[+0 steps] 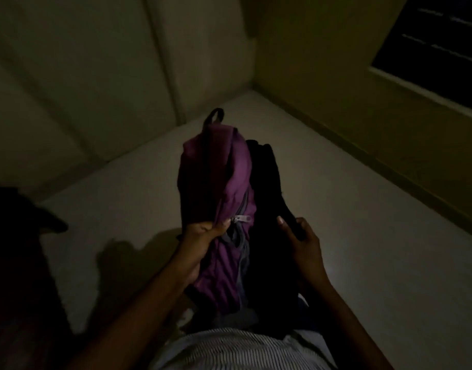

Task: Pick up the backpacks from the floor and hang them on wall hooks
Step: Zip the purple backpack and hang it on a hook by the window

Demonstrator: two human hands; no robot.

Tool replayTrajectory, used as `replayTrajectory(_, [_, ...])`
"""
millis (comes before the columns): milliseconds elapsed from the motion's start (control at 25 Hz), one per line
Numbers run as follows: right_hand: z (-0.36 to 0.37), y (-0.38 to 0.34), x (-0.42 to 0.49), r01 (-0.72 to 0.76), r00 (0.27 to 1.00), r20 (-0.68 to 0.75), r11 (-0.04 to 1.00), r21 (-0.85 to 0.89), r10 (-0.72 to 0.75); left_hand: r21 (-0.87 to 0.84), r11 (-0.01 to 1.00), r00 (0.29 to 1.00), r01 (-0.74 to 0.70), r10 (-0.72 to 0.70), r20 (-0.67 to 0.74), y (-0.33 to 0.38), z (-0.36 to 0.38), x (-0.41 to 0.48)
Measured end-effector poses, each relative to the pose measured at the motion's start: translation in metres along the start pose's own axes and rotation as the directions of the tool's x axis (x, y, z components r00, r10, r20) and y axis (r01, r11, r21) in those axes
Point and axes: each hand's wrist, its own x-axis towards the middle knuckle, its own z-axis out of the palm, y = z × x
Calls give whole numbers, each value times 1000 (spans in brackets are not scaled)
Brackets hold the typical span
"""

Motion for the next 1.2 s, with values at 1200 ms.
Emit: replayTrajectory(1200, [-454, -149, 480, -186, 766, -588, 965, 186, 261, 479, 876, 920, 59, -234, 315, 109, 614, 434])
